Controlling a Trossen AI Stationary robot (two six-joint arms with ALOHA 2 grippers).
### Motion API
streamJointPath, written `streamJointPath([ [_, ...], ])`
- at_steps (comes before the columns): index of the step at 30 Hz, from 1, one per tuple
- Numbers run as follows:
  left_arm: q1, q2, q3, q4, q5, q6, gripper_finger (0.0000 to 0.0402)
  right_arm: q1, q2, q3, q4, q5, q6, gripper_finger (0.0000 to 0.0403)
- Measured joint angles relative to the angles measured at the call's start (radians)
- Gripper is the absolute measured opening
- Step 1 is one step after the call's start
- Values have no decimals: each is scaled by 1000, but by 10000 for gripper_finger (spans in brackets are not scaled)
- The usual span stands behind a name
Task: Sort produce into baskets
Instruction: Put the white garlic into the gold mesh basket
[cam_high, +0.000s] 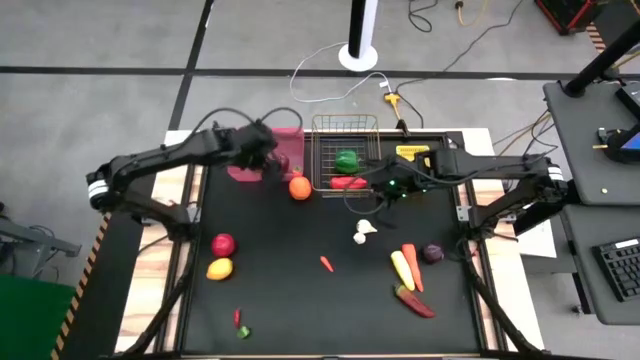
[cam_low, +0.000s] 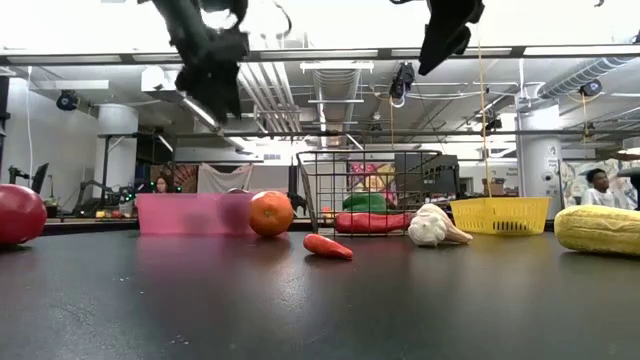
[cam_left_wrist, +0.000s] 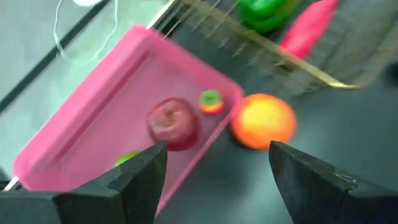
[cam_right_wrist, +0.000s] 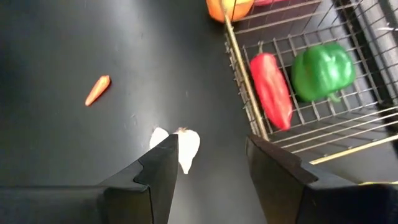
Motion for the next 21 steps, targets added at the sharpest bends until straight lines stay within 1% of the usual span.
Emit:
streamJointPath([
  [4, -130, -47, -1, 3, -41, -56, 263, 23, 0, -42, 8, 0, 38, 178],
  [9, -282, -74, -2, 3, -120, -128, 263, 58, 0, -109, 26, 0, 88, 178],
  [16, -458, -65, -2, 3, -219, -226, 263, 111, 0, -191, 36, 0, 173, 178],
  [21, -555, -46, -2, 4, -266, -277, 263, 145, 0, -251, 78, 0, 213, 178],
])
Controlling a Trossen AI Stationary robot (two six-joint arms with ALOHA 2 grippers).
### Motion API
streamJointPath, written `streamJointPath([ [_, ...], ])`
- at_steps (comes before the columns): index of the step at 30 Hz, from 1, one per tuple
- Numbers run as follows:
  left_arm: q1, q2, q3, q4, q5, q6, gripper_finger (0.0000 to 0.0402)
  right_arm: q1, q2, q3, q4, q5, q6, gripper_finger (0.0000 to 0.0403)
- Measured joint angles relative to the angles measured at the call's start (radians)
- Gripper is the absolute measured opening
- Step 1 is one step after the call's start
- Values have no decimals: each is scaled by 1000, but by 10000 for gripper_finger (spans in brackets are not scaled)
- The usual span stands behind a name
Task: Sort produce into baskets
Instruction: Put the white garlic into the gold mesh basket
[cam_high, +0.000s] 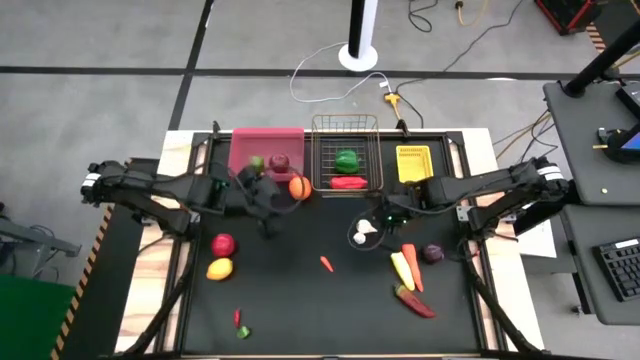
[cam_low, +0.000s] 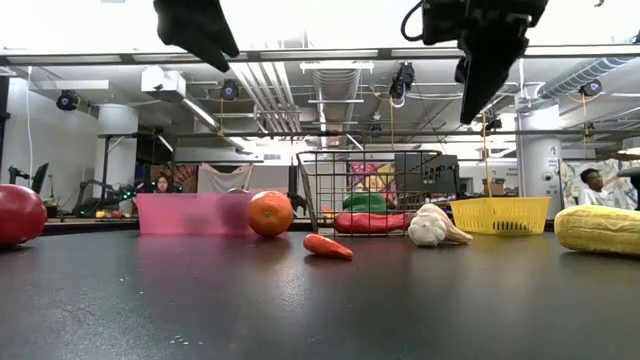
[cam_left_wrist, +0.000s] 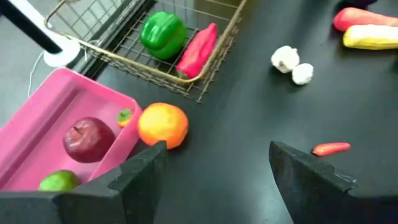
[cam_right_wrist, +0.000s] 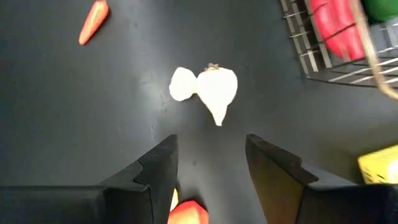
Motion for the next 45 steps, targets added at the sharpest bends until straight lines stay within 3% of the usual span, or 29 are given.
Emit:
streamJointPath([
  [10, -118, 51, 0, 20, -70, -50, 263, 66, 0, -196, 253, 99, -126, 178],
  [21, -130, 123, 0, 37, -85, -49, 263, 69, 0, -343, 431, 149, -122, 200],
  [25, -130, 136, 0, 37, -91, -48, 263, 69, 0, -372, 432, 208, -79, 227],
  [31, -130, 140, 0, 39, -92, -47, 263, 69, 16, -404, 507, 212, -54, 251],
  [45, -130, 140, 0, 45, -93, -38, 263, 58, 180, -416, 598, 236, -69, 245],
])
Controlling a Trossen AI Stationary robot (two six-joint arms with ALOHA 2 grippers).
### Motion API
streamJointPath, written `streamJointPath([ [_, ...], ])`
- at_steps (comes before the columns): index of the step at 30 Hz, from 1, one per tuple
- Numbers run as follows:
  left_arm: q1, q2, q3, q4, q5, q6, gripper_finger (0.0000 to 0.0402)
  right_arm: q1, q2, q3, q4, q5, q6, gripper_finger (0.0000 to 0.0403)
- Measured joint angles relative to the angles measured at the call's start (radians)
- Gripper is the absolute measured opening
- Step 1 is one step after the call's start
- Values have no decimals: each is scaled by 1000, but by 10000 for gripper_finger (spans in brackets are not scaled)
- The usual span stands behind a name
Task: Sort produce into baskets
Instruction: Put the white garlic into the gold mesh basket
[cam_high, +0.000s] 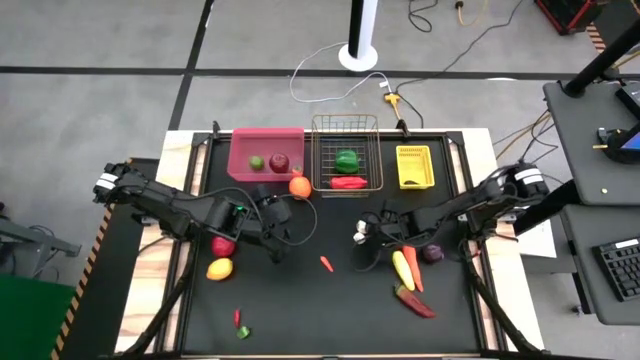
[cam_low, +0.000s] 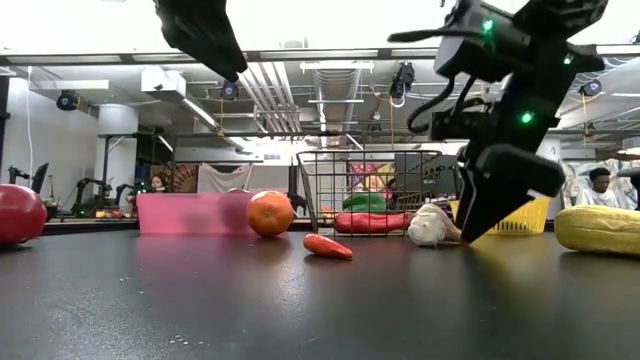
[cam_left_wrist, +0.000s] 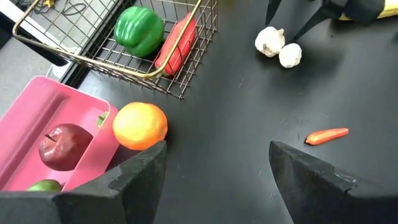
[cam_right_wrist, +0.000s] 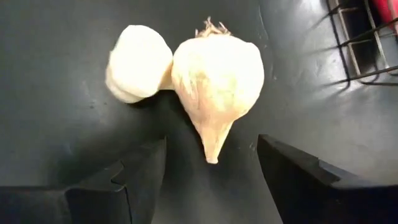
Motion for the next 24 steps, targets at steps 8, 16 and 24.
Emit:
streamJointPath([
  [8, 0, 0, 0, 7, -3, 0, 263, -29, 23, 2, 19, -7, -4, 241],
  [16, 0, 0, 0, 7, -25, 0, 263, -44, 17, 0, 57, -6, -42, 214],
  [24, 0, 0, 0, 8, -25, 0, 263, -50, 41, 3, 70, -35, -56, 156],
])
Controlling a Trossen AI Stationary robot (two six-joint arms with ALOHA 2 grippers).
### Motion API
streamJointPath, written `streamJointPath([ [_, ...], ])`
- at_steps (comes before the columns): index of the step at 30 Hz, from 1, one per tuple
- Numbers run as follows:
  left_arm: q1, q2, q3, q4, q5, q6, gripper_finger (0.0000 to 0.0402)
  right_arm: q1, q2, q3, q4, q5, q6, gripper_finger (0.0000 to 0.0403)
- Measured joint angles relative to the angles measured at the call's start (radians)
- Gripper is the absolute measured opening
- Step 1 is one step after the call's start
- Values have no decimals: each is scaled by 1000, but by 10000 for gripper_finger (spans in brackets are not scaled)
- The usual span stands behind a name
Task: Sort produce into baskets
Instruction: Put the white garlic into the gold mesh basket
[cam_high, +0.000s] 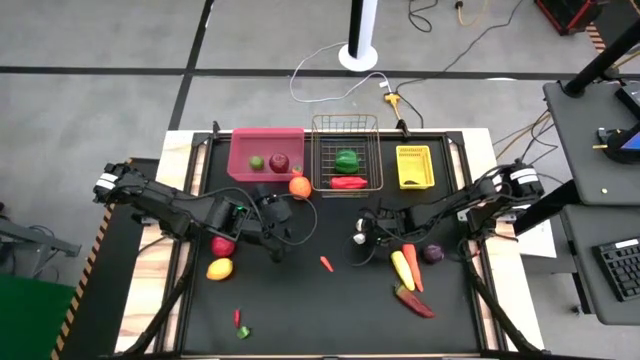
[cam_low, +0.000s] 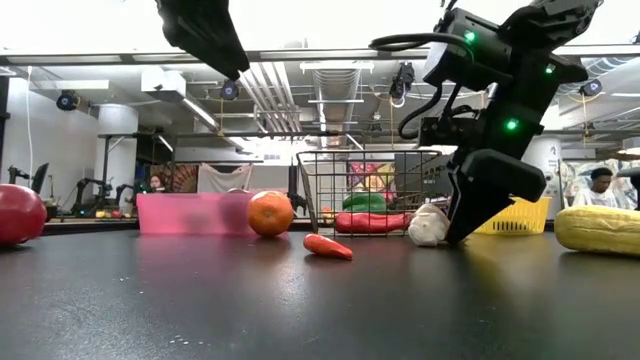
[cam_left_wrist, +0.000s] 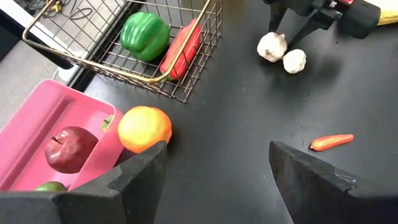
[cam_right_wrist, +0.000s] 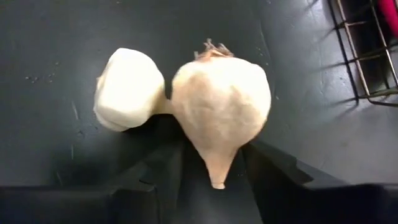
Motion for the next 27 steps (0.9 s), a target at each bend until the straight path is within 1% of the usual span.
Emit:
streamJointPath([
  [8, 0, 0, 0, 3, 0, 0, 263, -1, -15, -3, -11, 1, -1, 71],
  [11, 0, 0, 0, 3, 0, 0, 263, -2, -31, -4, -15, 2, -1, 47],
  [14, 0, 0, 0, 4, 1, 0, 263, -1, -51, -3, -24, 2, -1, 41],
  [19, 0, 0, 0, 4, 1, -11, 263, -1, -108, 7, -71, -9, 3, 48],
  [23, 0, -1, 0, 4, 2, -25, 263, 0, -163, 51, -120, -30, 11, 46],
  [27, -18, -1, 0, -1, 2, -86, 263, -8, -209, 132, -170, -35, -11, 46],
])
